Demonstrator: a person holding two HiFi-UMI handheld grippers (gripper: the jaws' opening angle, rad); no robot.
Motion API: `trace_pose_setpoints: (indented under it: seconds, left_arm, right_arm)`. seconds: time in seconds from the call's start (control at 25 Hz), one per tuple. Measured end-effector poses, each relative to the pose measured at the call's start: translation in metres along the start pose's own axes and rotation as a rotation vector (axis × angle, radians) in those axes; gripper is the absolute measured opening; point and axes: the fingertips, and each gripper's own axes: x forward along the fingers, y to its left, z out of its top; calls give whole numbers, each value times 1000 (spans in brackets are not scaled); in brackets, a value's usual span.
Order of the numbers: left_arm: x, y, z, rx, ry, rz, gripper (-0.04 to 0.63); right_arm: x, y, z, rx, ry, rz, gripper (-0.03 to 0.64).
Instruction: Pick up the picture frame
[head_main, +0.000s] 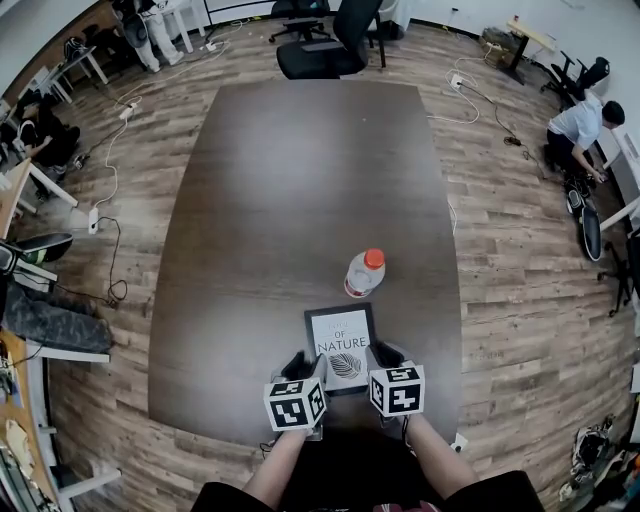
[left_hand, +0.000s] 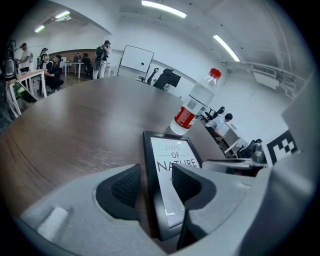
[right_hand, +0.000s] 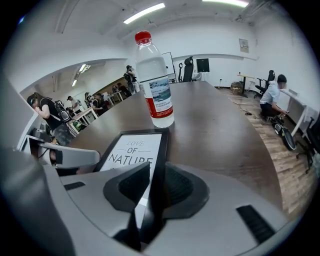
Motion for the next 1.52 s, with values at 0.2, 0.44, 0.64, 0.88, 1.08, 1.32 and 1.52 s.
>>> trace_pose_setpoints:
  seconds: [0.2,0.44,0.64,0.88,1.08,1.32,1.52]
  left_arm:
    - [7,0,0,15,13,4,190]
    - [14,9,-7,6,53,36,187]
    - [16,13,-11,-112,77,51,114]
    - [19,10,-12,-47,91,60,100]
    - [19,8,-13,-72,71,71,100]
    - [19,12,-11,-121,53,95,80]
    - [9,12,-1,-103,-22,77,78]
  right_arm:
    - [8,-3,-3,11,24,1,107]
    - [13,1,-3,-10,32,13,98]
    - [13,2,-4,26,35,28,91]
    - [17,2,-4,70,63,42,92]
    - [15,-2,-6,120,71,60,89]
    - [15,-2,-5,96,62,32,80]
    - [7,5,7,107,-18,64,77]
